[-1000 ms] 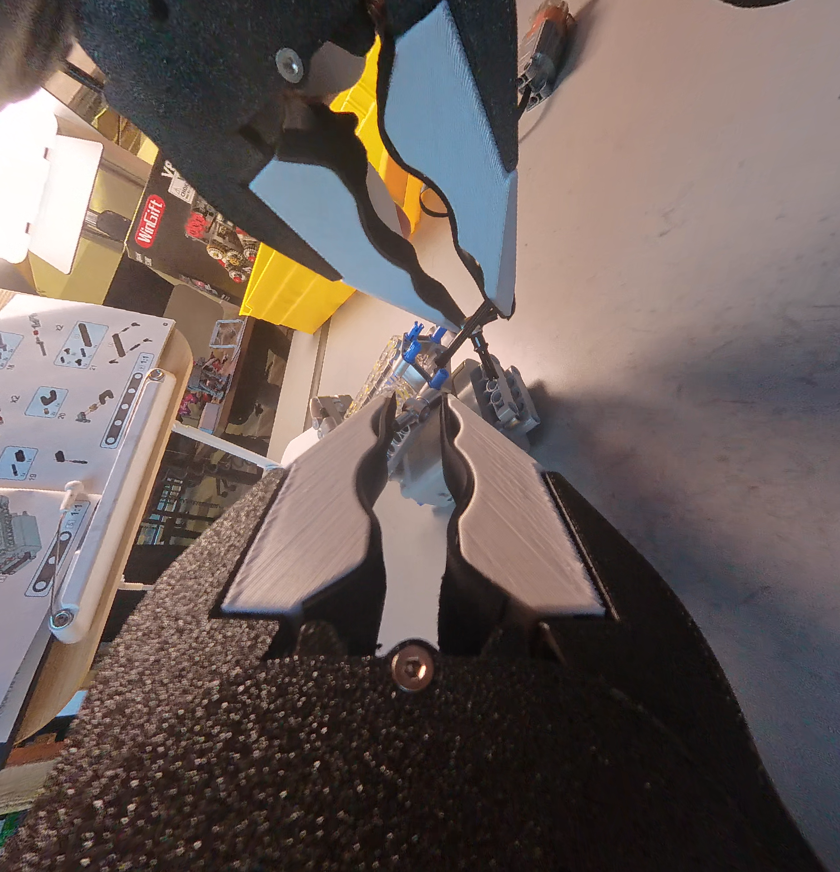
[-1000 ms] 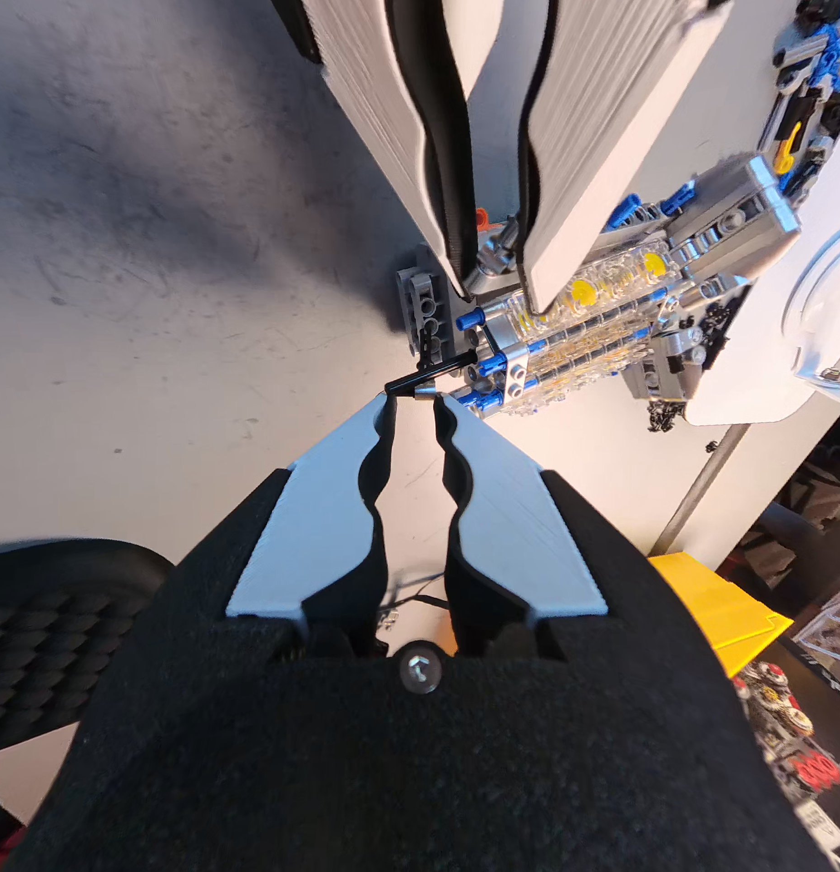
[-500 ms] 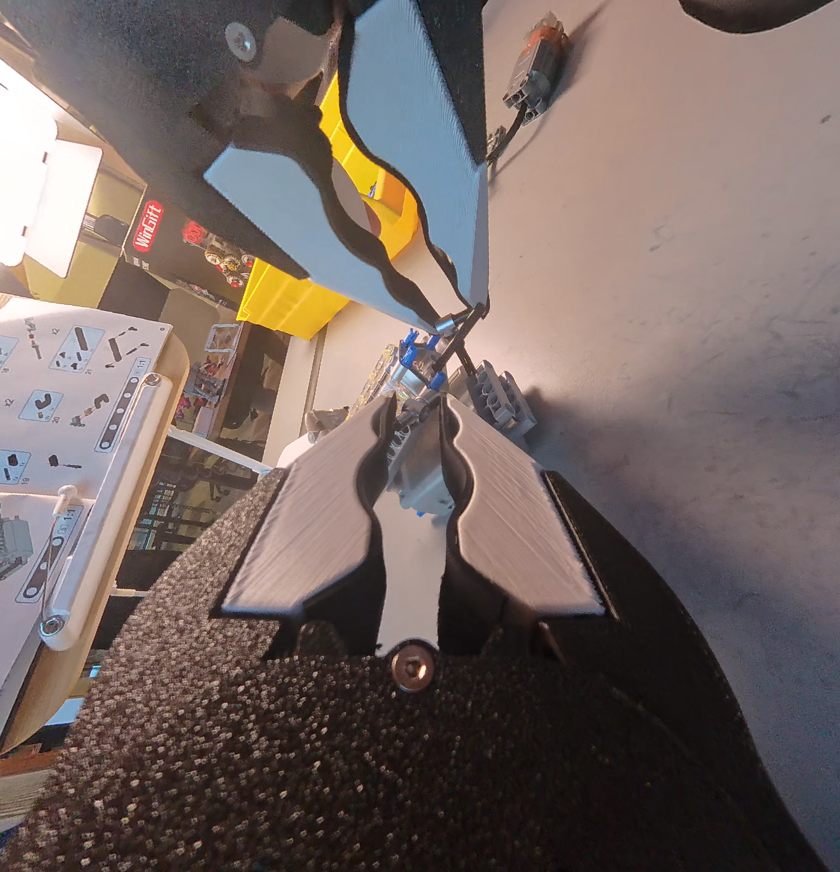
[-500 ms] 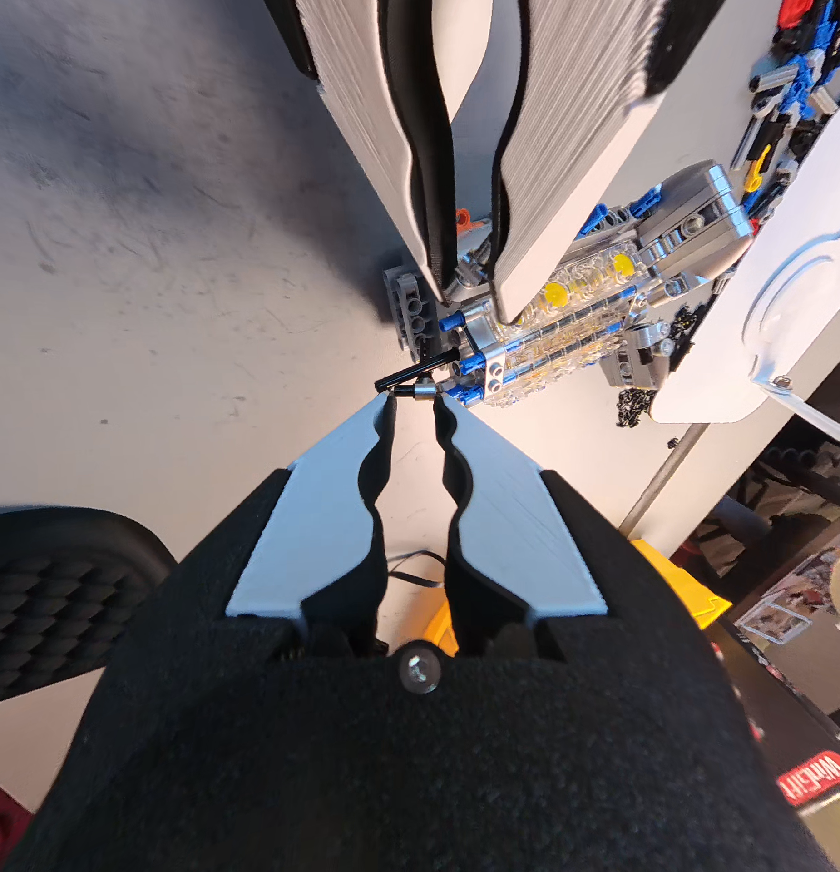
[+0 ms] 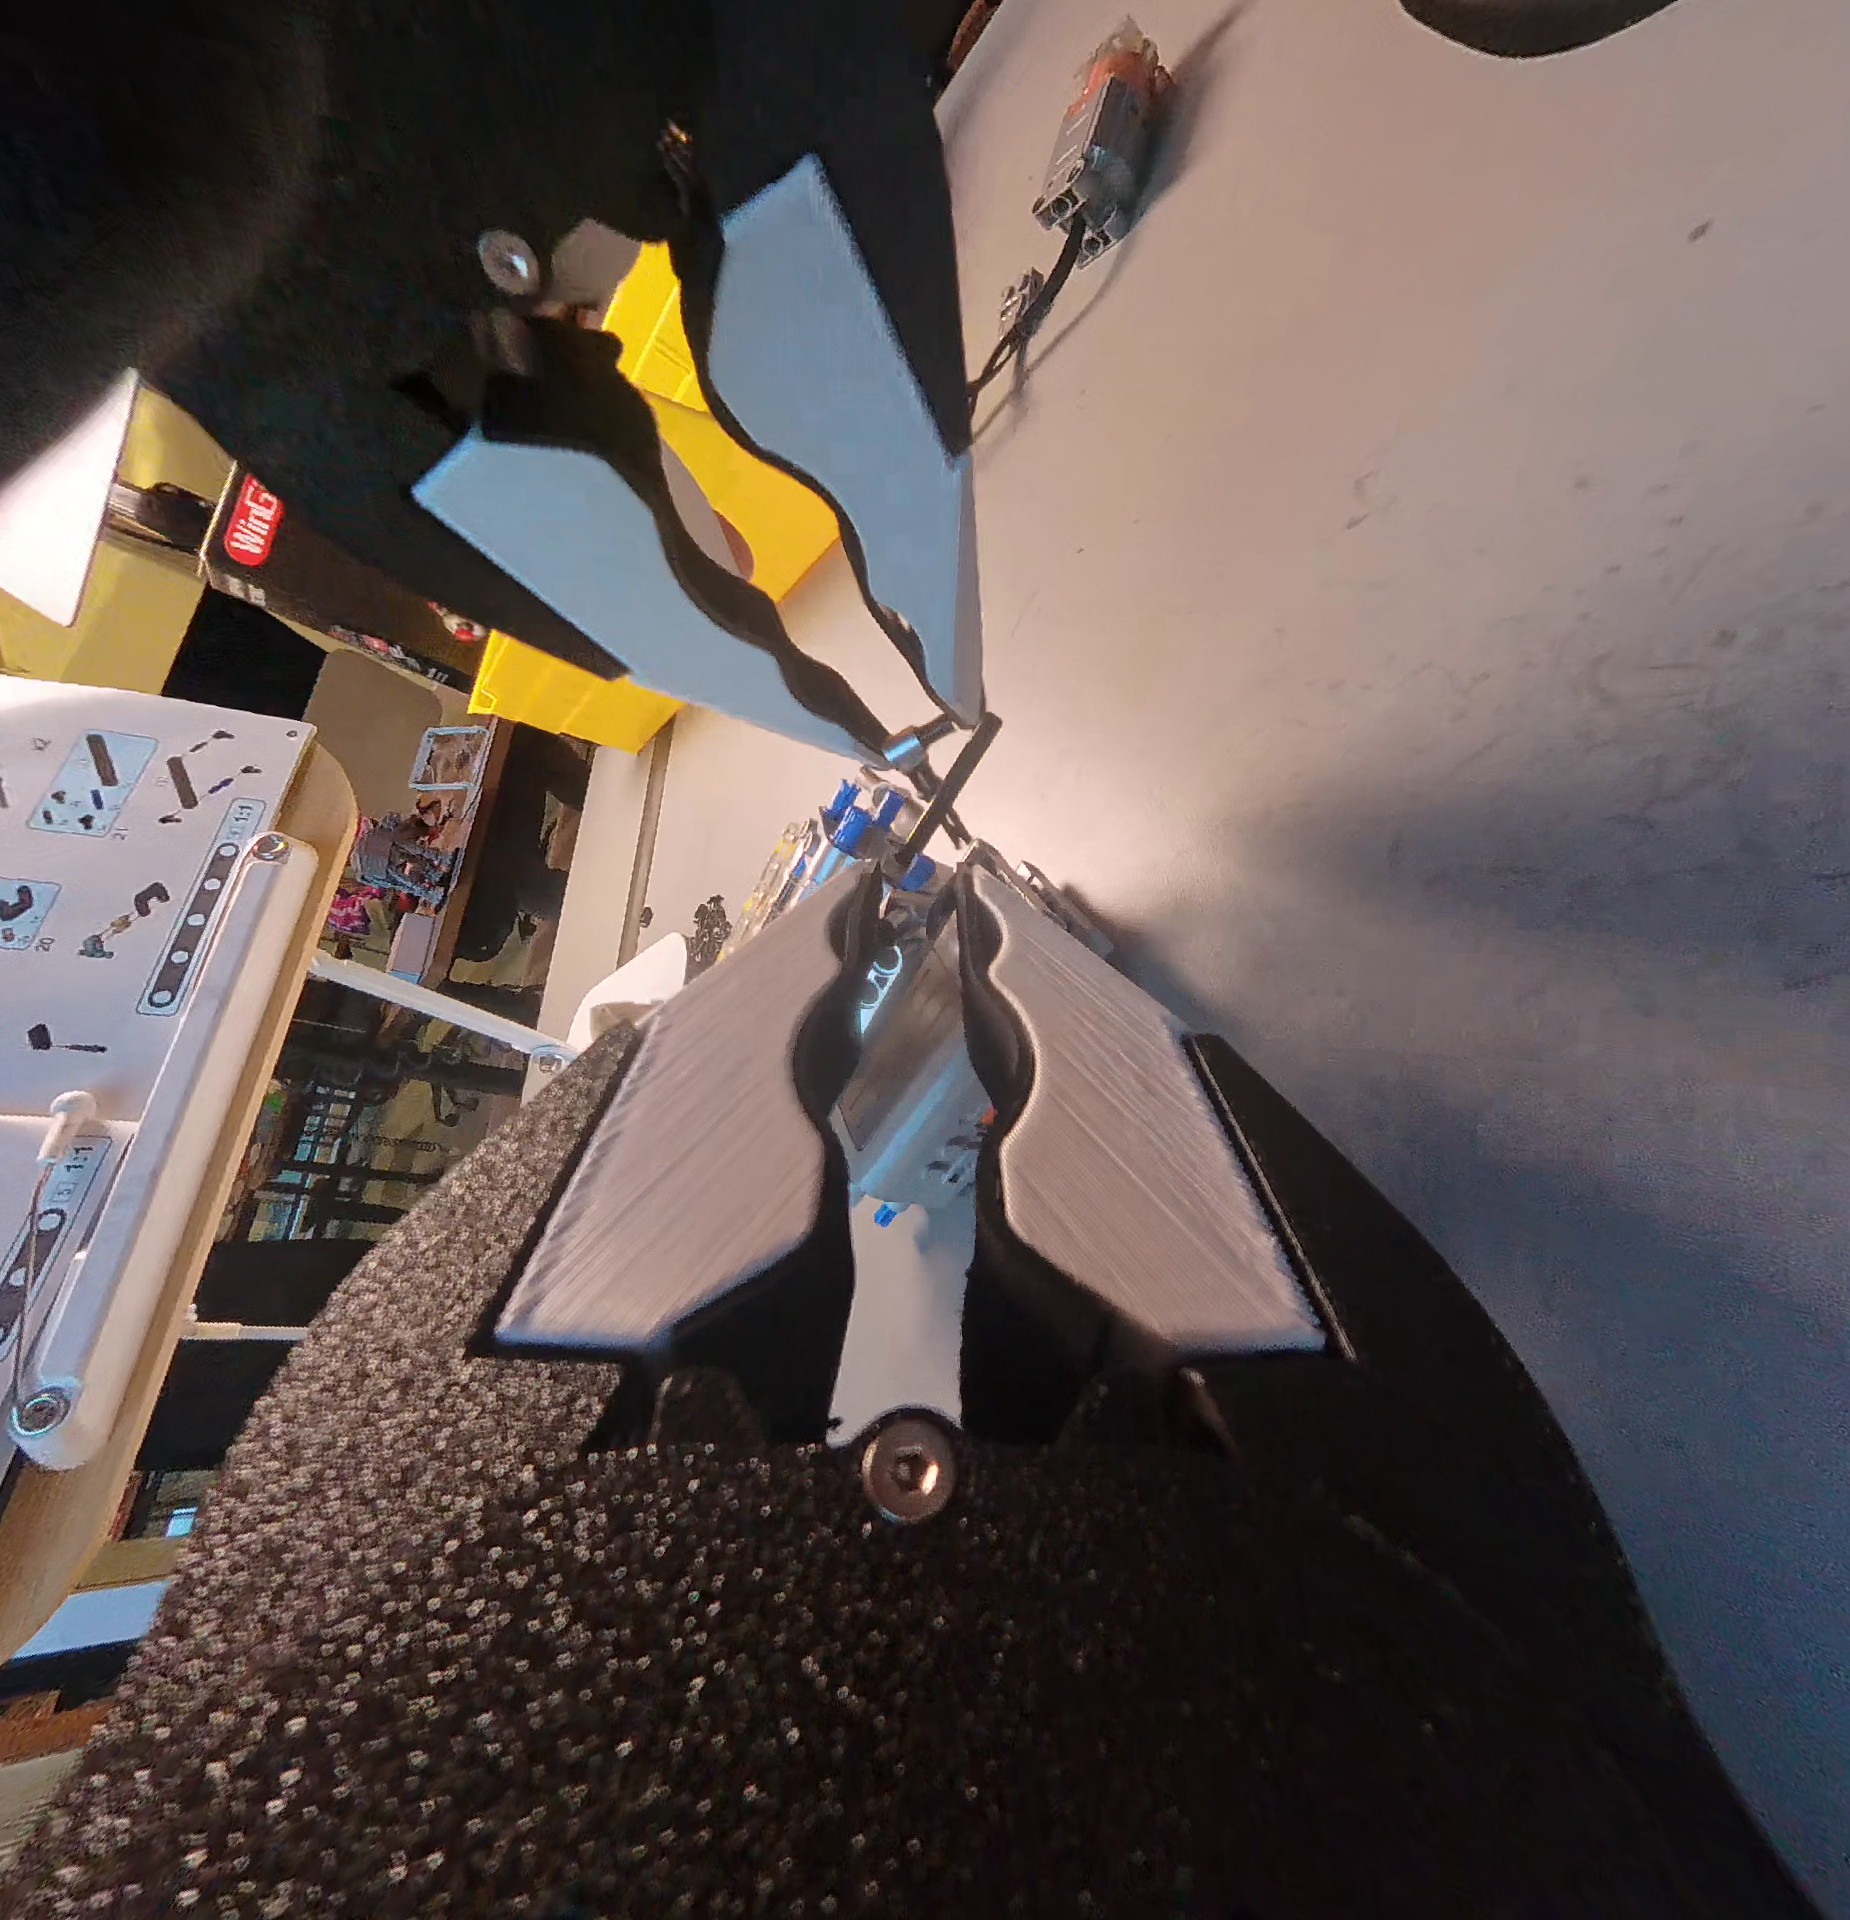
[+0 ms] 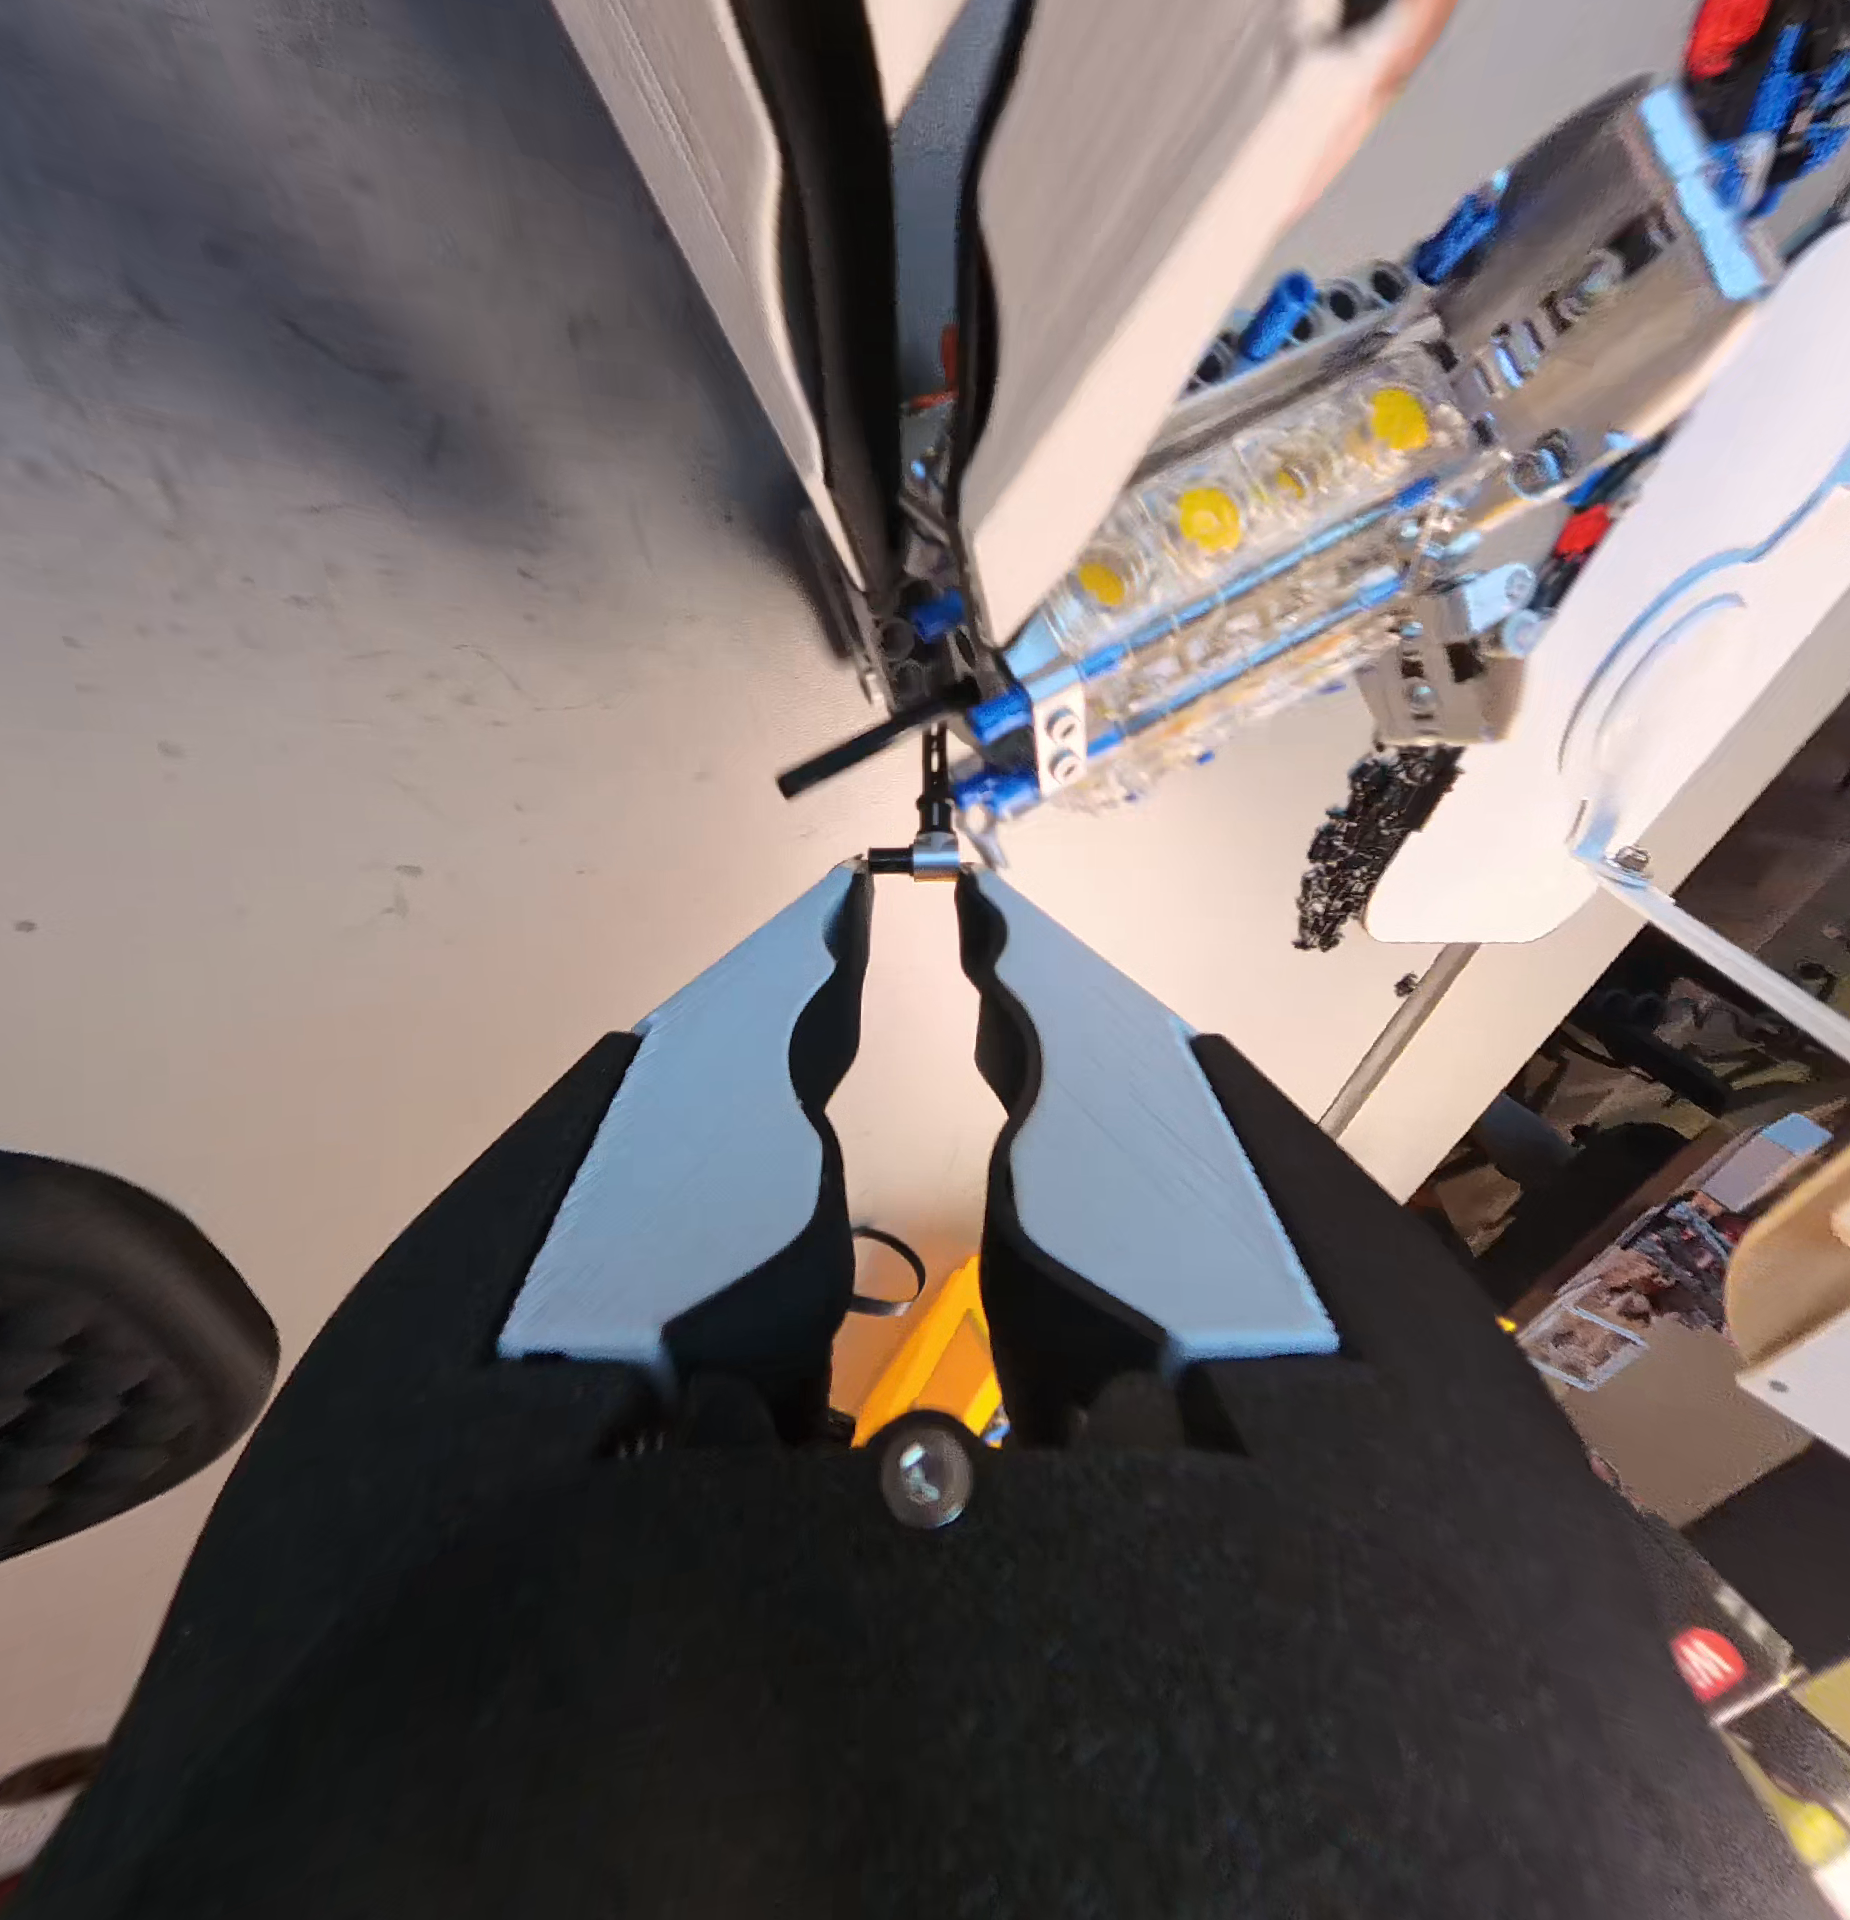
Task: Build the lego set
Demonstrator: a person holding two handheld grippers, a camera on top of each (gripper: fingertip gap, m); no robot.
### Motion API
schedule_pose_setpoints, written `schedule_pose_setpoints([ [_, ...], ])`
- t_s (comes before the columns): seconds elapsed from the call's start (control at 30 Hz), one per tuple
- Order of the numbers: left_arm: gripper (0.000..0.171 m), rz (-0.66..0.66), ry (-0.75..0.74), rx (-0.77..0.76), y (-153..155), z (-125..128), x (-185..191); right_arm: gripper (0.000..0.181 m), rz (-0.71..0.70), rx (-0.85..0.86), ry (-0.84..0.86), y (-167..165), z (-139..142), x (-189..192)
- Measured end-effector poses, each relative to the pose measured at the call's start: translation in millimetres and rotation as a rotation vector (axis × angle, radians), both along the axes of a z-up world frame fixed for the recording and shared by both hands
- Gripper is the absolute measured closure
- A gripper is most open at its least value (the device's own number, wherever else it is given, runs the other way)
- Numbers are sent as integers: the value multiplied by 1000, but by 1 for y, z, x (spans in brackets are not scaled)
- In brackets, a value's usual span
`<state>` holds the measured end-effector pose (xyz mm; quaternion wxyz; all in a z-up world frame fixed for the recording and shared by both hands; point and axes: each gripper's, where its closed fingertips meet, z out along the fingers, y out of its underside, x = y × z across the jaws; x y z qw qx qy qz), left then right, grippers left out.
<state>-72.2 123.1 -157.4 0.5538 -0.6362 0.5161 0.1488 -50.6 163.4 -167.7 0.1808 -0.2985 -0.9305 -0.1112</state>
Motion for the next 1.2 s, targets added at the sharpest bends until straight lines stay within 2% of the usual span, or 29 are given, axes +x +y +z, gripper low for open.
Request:
schedule_pose_setpoints([
  [0.03, 159, -2, 0, -1, -1, -1, -1, 166, -3, -22, 23, 0, 2, 1],
  [0.3, 156, -30, -45, -8, -15, 10, -2, 166, -17, -175, 148, -15, 9, 10],
  [0.37, 156, -20, -108, -30, -19, 17, -1, 166, -29, -266, 211, -23, 11, 11],
  [0.5, 152, -35, -298, -170, -34, 22, 20, 167, 11, -544, 350, -59, 25, 14],
  [0.57, 152, -32, -337, -199, -38, 21, 28, 167, 34, -628, 391, -73, 30, 16],
  [0.63, 156, -24, -335, -200, -39, 21, 34, 166, 48, -672, 401, -81, 29, 18],
  [0.7, 167, -11, -321, -201, -38, 20, 38, 166, 51, -705, 420, -83, 29, 17],
  [0.8, 170, 16, -317, -204, -36, 18, 39, 166, 31, -769, 455, -83, 31, 17],
  [0.97, 170, 64, -406, -150, -30, 28, 34, 165, -79, -943, 667, -80, 51, 10],
  [1.1, 171, 124, -411, -38, -24, 41, 26, 165, -306, -1156, 827, -79, 64, 5],
  [1.2, 171, 157, -387, 24, -22, 47, 25, 167, -420, -1215, 918, -79, 69, 4],
])
